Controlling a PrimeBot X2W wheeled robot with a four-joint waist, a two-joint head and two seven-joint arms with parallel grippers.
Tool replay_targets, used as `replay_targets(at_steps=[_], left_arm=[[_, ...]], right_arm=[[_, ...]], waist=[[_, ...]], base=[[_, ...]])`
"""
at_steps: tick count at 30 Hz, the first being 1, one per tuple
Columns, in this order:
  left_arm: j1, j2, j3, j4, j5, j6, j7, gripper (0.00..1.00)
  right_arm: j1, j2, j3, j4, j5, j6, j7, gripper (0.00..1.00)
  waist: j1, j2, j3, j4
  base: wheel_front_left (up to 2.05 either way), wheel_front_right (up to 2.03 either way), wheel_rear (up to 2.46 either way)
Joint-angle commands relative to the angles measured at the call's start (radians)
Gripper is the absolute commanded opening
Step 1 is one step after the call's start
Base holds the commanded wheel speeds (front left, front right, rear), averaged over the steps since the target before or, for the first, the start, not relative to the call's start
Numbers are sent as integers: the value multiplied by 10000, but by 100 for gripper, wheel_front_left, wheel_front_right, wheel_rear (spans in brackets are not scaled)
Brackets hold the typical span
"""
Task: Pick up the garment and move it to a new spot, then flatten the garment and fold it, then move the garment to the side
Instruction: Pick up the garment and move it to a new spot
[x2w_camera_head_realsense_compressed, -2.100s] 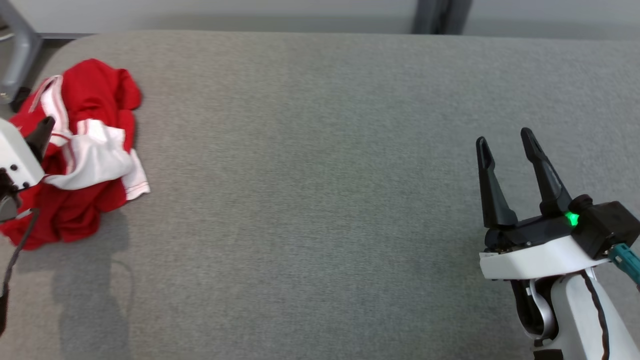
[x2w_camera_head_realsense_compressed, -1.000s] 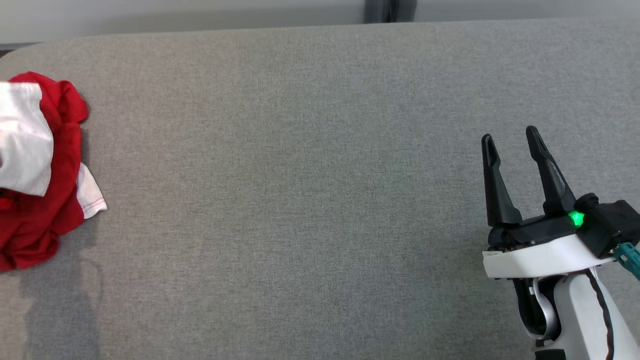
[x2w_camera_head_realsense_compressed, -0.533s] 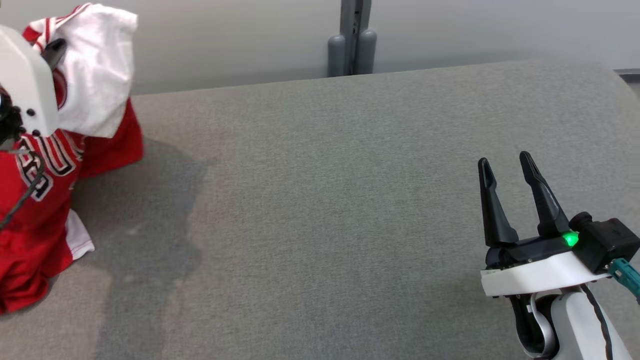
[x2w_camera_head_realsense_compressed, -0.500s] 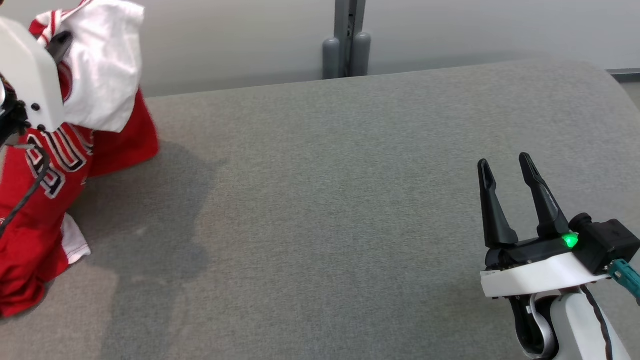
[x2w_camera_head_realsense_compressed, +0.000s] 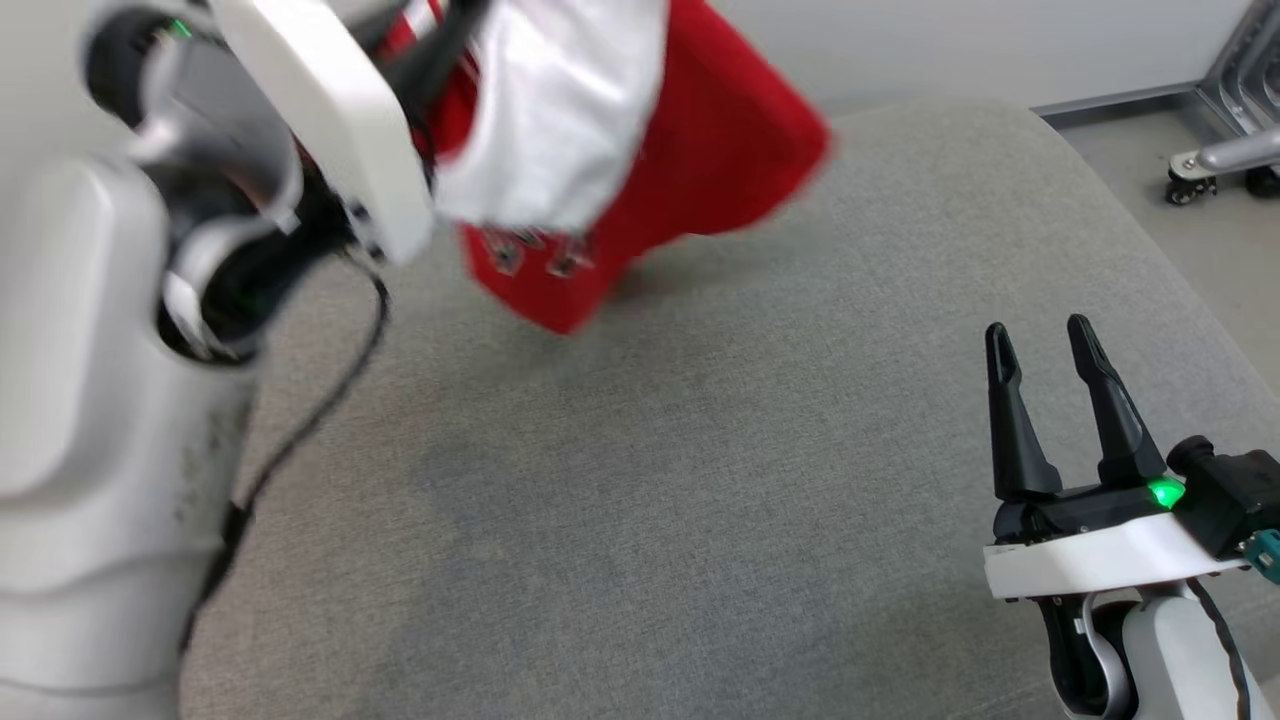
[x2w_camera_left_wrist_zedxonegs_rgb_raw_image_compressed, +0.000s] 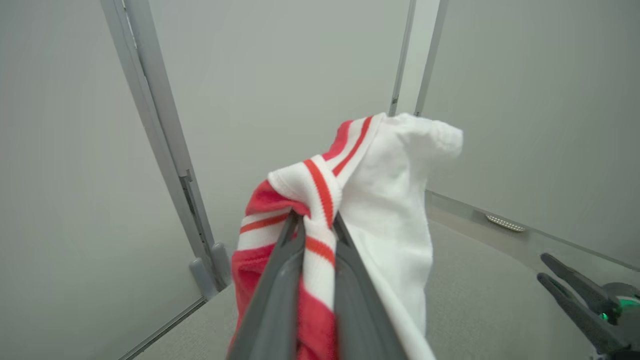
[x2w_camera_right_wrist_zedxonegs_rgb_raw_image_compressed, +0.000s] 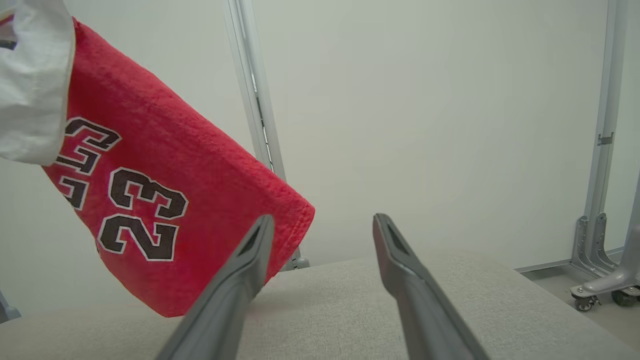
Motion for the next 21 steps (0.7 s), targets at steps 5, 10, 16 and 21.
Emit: replay_targets(at_steps=[5,10,16,21], left_arm=[[2089,-90,-385,-412,-530,-198,-633,0],[3764,762,-1482,91,-475,-384,-1651,0],[4047,2262,-3163,1456,-935,-369,-3015,0],[3699,2693,-3927,2594,-1347,-370,-3988,0]], right_arm=[[219,-47,-142,37,-129,1,-4,100],[106,-50,-93,37,-265,1,-3,100],[-94,-47,-44,67,-408,1,-3,100],[-109,-49,-52,123,-461,1,-3,100]], waist=[[0,-1,187,-24],[0,-1,342,151],[0,-1,445,366],[0,-1,436,568]], base=[[0,0,0],[0,0,0],[0,0,0],[0,0,0]])
